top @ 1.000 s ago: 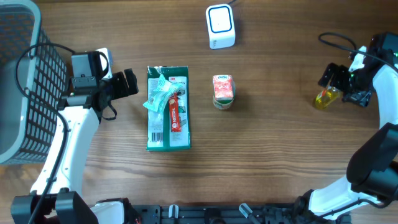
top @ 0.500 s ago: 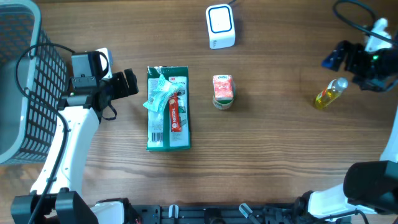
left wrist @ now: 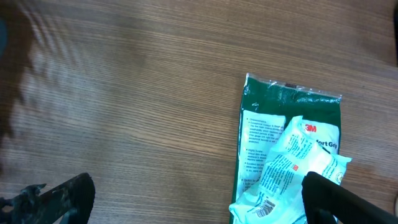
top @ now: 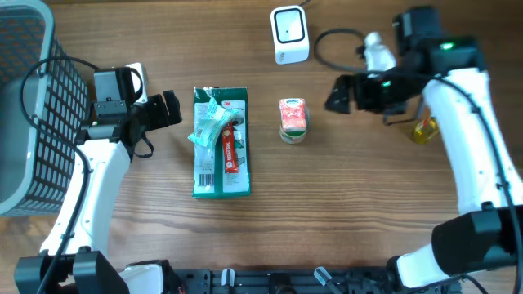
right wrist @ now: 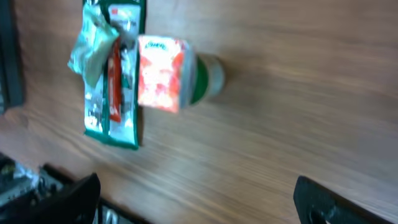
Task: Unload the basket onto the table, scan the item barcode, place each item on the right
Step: 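Reach the right gripper to the Kleenex pack atop the green jar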
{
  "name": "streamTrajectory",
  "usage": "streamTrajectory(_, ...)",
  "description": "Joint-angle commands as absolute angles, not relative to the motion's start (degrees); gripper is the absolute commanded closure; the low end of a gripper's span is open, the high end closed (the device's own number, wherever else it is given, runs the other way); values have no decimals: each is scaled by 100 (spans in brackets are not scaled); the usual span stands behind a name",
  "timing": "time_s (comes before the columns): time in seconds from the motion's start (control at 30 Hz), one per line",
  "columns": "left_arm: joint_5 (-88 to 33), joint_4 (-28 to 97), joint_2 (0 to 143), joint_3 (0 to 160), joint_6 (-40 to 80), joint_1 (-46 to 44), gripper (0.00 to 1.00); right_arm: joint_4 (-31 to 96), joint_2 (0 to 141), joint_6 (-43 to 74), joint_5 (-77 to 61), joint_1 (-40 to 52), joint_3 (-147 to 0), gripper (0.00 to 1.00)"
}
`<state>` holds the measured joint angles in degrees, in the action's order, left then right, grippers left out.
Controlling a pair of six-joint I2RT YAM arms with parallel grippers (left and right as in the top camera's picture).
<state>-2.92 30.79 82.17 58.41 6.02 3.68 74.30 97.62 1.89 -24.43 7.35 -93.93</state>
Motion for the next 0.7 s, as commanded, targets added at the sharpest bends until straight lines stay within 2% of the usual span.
streamTrajectory(0.0, -318, 3065, 8134, 5927, 471, 349, 0, 6827, 9738, 698, -2510, 1140, -8794, 3)
streamTrajectory(0.1, -318, 3065, 8134, 5927, 471, 349, 0, 6281, 9741, 923, -2506, 1479, -8331, 7)
streamTrajectory(0.2, -318, 3065, 8134, 5927, 471, 349, 0, 5721, 9741, 1076, -2508, 1831, -7909, 16)
streamTrajectory(0.23, -318, 3065, 8134, 5927, 471, 349, 0, 5437, 9743, 1179, -2480, 2023, -7732, 24)
streamTrajectory(0.53, -318, 3065, 8132, 5927, 473, 349, 0, 4936, 9749, 1844, -1273, 2630, -7531, 32)
streamTrajectory(0.67, -318, 3065, 8134, 5927, 473, 349, 0, 4873, 9749, 1841, -1114, 2556, -7531, 46)
